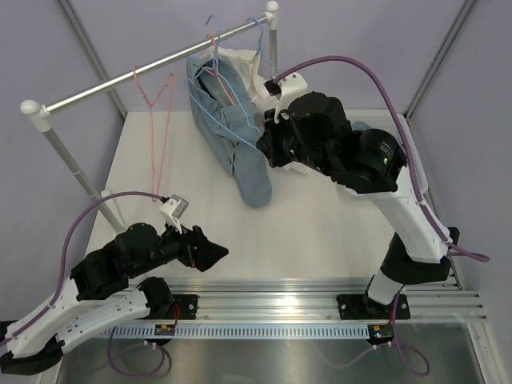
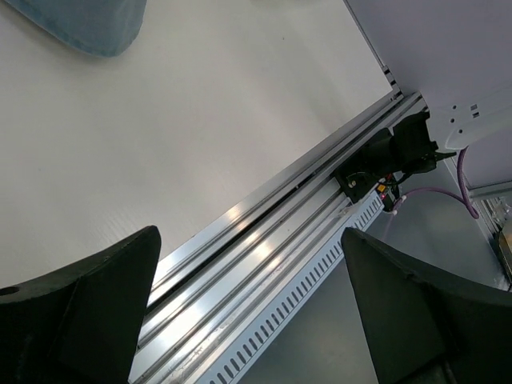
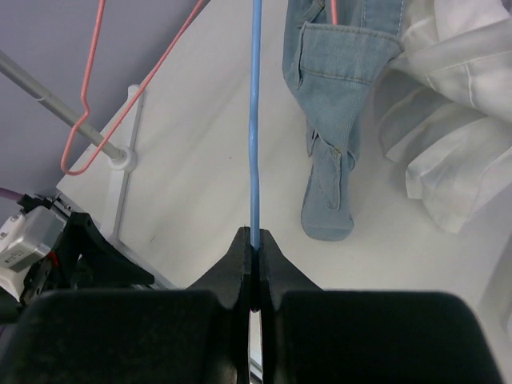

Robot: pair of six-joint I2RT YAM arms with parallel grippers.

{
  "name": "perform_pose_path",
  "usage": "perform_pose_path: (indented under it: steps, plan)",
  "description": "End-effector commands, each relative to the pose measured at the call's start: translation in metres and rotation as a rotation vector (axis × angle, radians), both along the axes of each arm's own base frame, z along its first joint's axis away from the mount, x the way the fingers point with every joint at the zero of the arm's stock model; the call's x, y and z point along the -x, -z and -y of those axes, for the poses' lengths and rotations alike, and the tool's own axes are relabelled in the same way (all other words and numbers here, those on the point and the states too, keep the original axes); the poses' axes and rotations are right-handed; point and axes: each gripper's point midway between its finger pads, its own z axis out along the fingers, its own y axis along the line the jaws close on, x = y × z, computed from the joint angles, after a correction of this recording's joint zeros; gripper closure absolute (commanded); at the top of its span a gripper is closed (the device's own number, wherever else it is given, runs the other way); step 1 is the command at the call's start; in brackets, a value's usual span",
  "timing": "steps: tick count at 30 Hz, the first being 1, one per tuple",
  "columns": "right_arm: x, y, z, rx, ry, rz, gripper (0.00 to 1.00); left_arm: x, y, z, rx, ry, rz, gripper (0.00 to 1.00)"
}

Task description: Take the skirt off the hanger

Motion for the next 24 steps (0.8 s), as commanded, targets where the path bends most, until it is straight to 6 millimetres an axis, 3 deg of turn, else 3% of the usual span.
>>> perform_pose_path:
  steps: [1, 5, 13, 18, 24]
  plan:
    - [-0.012, -0.011, -0.007, -0.007, 0.025, 0.057, 1.0, 0.002, -0.012, 0.014, 0.082, 0.037, 0.008, 0.01]
    - [-0.022, -0.016, -0.021, -0.01, 0.023, 0.088, 1.0, 0.001, -0.011, 0.016, 0.088, 0.034, 0.002, 0.01]
    - [-0.038, 0.01, -0.069, 0.004, -0.016, 0.072, 1.0, 0.007, -0.011, 0.01, 0.092, 0.044, -0.001, 0.01]
    - [-0.026, 0.029, -0.109, 0.014, -0.103, 0.054, 1.0, 0.008, -0.006, 0.009, 0.09, 0.041, -0.012, 0.01]
    - [-0.005, 0.04, -0.14, 0.006, -0.178, 0.039, 1.0, 0.008, 0.0, 0.01, 0.09, 0.04, -0.021, 0.01]
